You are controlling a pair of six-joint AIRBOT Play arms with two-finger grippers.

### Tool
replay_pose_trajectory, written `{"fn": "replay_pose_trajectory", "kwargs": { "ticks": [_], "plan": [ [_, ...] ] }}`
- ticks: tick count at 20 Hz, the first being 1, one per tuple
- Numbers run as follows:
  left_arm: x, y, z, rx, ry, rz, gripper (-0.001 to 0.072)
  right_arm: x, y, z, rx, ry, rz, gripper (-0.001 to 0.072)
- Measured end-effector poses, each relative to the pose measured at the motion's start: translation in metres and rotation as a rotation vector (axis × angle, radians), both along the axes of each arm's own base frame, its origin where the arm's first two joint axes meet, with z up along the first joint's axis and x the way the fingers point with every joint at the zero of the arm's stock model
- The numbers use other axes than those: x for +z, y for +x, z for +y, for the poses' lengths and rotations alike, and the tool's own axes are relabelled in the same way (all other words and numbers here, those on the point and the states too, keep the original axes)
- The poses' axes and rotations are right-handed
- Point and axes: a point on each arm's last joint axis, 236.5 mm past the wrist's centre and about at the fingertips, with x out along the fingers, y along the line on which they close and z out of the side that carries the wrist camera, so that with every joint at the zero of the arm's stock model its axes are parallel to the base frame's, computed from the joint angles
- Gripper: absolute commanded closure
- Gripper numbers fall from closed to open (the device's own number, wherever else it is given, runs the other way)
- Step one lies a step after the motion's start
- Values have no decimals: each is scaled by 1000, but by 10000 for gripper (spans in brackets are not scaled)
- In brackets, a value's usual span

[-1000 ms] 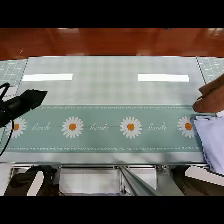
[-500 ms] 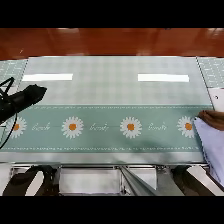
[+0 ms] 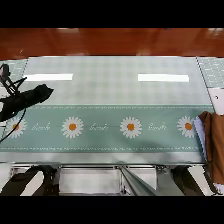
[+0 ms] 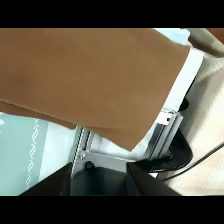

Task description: Fold the shirts.

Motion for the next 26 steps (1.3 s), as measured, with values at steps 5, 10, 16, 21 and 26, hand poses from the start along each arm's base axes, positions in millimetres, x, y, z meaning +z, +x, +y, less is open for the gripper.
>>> {"fn": "replay_pose_trajectory", "kwargs": {
  "ticks": [5, 10, 16, 21, 26],
  "plan": [
    [82, 47, 1, -34, 30, -170, 686, 8, 97, 4, 151, 26, -327, 672],
    [175, 86, -53, -243, 37, -295, 688, 60, 283, 91, 693, -41, -715, 672],
    [90, 63, -96, -421, 275, 65, 686, 1, 366, 263, 1220, -43, -586, 672],
    [-7, 24, -74, -407, 404, 330, 686, -79, 365, 277, 1360, -130, -263, 671],
    [-33, 10, -65, -403, 440, 403, 686, -98, 368, 278, 1378, -163, -198, 671]
  ]
}}
